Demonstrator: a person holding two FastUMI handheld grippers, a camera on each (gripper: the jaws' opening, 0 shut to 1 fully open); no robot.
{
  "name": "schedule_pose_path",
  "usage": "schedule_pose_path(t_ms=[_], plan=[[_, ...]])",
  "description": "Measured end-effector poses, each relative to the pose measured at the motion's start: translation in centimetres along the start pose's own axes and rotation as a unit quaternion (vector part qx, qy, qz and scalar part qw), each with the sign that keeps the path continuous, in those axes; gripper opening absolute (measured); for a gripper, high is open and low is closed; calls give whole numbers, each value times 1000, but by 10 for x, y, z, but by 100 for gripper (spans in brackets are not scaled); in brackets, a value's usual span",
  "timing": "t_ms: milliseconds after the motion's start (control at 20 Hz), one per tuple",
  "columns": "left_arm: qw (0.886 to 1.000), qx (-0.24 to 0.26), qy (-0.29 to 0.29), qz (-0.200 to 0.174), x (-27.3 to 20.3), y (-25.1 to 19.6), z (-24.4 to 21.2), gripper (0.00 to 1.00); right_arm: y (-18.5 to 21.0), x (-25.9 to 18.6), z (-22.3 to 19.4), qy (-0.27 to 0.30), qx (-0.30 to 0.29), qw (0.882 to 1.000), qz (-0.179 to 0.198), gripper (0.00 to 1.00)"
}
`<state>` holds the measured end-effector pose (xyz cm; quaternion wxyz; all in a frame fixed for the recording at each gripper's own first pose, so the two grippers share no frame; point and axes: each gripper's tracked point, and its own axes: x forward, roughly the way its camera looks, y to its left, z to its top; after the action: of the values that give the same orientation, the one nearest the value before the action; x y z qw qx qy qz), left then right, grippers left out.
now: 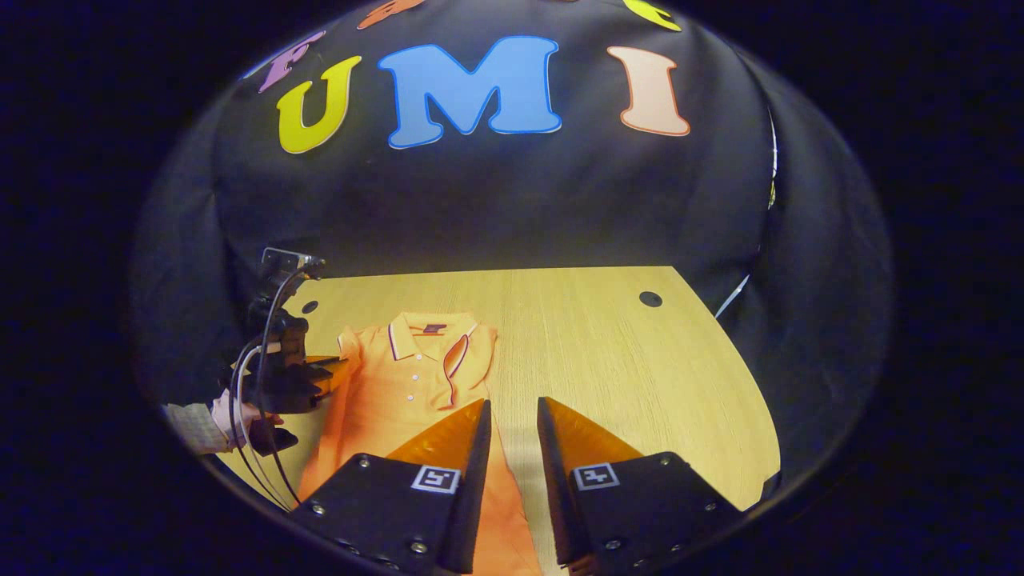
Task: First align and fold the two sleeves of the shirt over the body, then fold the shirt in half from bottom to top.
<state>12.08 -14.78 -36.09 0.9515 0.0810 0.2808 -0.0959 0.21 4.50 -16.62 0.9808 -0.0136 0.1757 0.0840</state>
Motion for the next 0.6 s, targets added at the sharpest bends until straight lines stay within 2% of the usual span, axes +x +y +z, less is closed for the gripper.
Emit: schedule_pose_path(t_ms=[150,200,250,300,350,550,600], plan=[[999,21,-7,-23,-5,-30,9,15,-6,-1,-5,3,5,1000,-5,37],[999,27,-7,-28,-4,-38,9,19,-8,-2,-6,3,8,1000,-7,37],[999,29,-6,-33,-4,-44,9,19,-11,-2,-9,4,11,1000,-9,37],[999,28,-6,-38,-4,-51,9,15,-9,-2,-7,6,14,1000,-10,37],[999,28,-6,-43,-3,-55,9,20,-11,-2,-10,8,16,1000,-12,37],[998,31,2,-60,0,-68,4,19,-19,-4,-19,16,26,999,-17,37],[997,25,4,-67,0,-72,3,27,-21,-4,-21,17,30,999,-18,34]])
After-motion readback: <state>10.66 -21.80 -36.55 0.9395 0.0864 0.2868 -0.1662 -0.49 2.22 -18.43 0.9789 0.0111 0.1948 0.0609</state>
